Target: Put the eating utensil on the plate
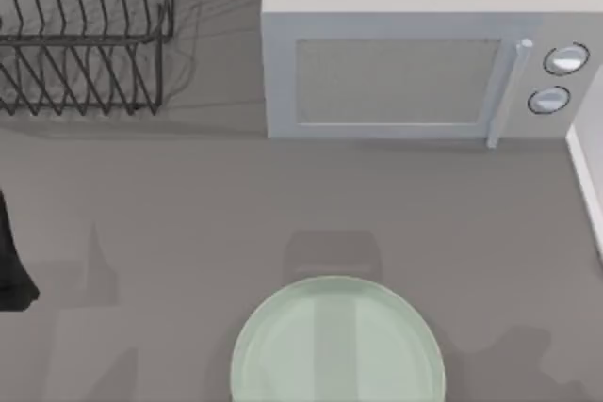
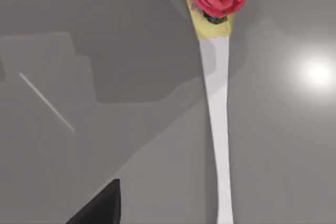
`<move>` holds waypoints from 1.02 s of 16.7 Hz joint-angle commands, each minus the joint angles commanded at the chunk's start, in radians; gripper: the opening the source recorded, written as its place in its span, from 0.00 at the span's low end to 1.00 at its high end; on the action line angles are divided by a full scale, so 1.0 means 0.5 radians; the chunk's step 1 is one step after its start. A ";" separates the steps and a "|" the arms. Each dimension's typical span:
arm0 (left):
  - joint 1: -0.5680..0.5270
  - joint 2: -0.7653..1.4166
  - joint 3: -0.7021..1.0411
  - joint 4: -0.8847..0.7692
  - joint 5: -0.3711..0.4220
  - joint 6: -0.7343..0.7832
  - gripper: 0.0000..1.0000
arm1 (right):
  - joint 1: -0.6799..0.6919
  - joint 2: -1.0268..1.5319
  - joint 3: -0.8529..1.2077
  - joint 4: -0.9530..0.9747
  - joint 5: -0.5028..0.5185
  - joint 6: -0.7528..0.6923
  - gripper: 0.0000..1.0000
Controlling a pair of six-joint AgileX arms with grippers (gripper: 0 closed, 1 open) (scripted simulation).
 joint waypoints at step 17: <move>0.000 0.000 0.000 0.000 0.000 0.000 1.00 | -0.047 0.521 -0.110 0.366 -0.004 -0.215 1.00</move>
